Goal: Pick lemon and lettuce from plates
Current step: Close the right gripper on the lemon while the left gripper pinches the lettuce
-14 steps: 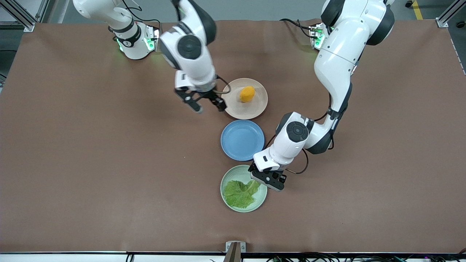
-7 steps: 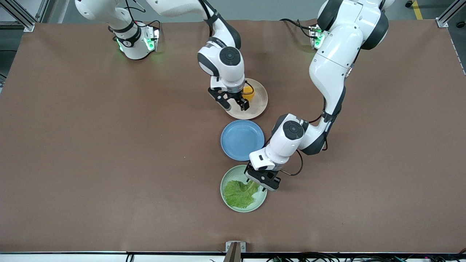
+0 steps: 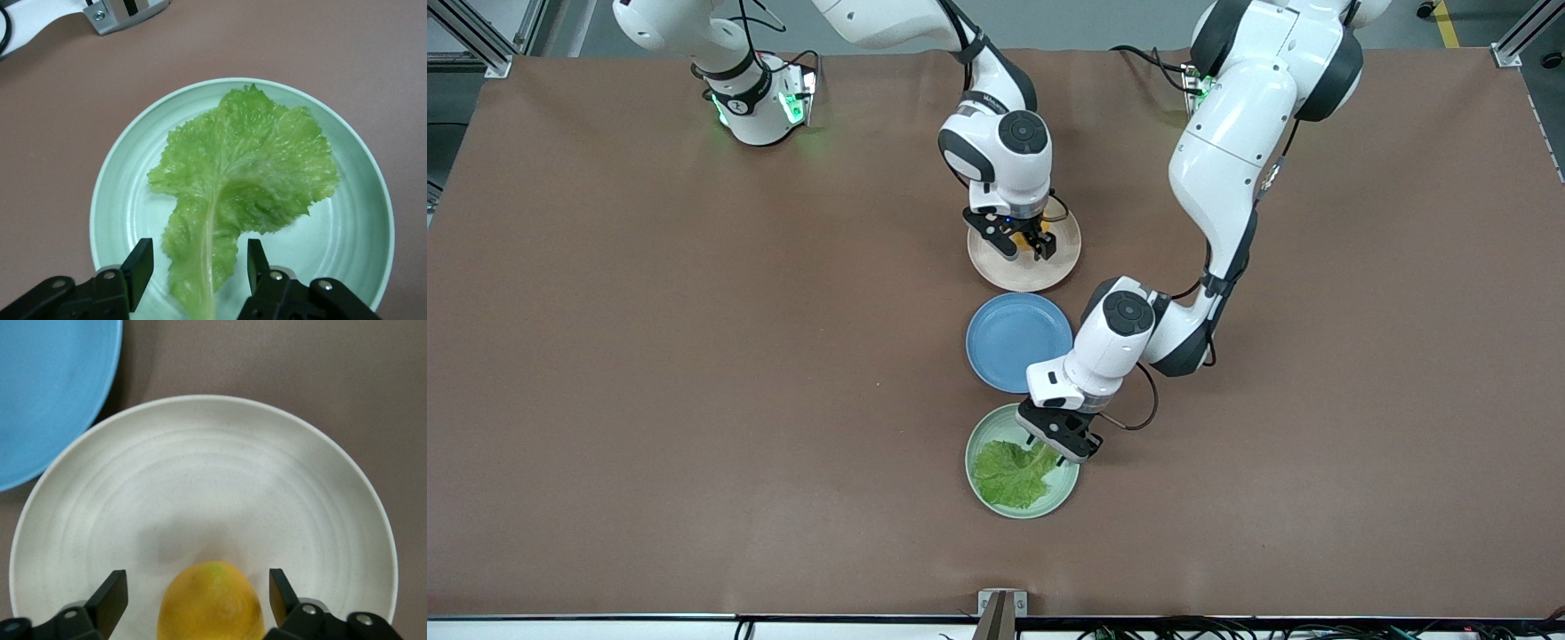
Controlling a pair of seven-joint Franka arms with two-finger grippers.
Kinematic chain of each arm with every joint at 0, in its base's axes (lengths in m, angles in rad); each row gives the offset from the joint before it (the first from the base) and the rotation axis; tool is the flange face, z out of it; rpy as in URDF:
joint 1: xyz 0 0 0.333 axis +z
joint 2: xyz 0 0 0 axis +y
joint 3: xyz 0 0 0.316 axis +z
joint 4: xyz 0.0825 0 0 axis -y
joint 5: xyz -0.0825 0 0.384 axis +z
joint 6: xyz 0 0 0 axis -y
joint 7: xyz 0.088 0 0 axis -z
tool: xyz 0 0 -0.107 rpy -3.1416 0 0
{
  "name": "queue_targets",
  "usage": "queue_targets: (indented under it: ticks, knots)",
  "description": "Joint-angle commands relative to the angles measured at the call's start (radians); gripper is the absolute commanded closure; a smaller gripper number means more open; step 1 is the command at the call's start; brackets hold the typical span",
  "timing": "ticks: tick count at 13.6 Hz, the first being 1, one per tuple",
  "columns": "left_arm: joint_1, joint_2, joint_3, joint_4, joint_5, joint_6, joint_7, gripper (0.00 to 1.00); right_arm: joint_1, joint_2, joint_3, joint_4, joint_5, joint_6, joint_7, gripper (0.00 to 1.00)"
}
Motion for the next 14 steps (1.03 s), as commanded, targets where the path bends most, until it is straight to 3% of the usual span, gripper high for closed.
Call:
queue_targets:
  ticks: [1,2,3,4,5,7,9,14]
  knots:
    - [-0.01,0.026,0.015,0.033,0.017,0.017,0.001,0.55,0.037,0.007,-0.012,0.015,-0.023,-0.003,0.06,0.15]
    - [-0.01,0.03,0.015,0.033,0.017,0.019,0.001,0.56,0.042,0.005,-0.012,0.015,-0.028,-0.007,0.062,0.23]
    - [-0.01,0.033,0.015,0.032,0.017,0.019,0.001,0.58,0.045,0.004,-0.012,0.015,-0.028,-0.013,0.062,0.45]
    - [-0.01,0.033,0.015,0.029,0.018,0.019,0.001,0.71,0.045,0.004,-0.01,0.015,-0.028,-0.019,0.064,0.76]
    - [-0.008,0.032,0.015,0.027,0.018,0.019,0.001,0.88,0.043,0.001,-0.01,0.015,-0.028,-0.022,0.062,0.97]
    - [-0.01,0.027,0.015,0.027,0.02,0.019,0.001,1.0,0.014,-0.011,-0.016,0.012,-0.028,-0.052,0.01,1.0]
    - [-0.002,-0.002,0.015,0.024,0.018,0.011,0.001,1.0,-0.073,-0.085,-0.018,0.012,-0.028,-0.185,-0.173,1.0]
    - [0.053,-0.081,0.014,-0.006,0.014,-0.062,-0.002,1.0,-0.353,-0.24,-0.015,-0.027,-0.027,-0.313,-0.622,1.0]
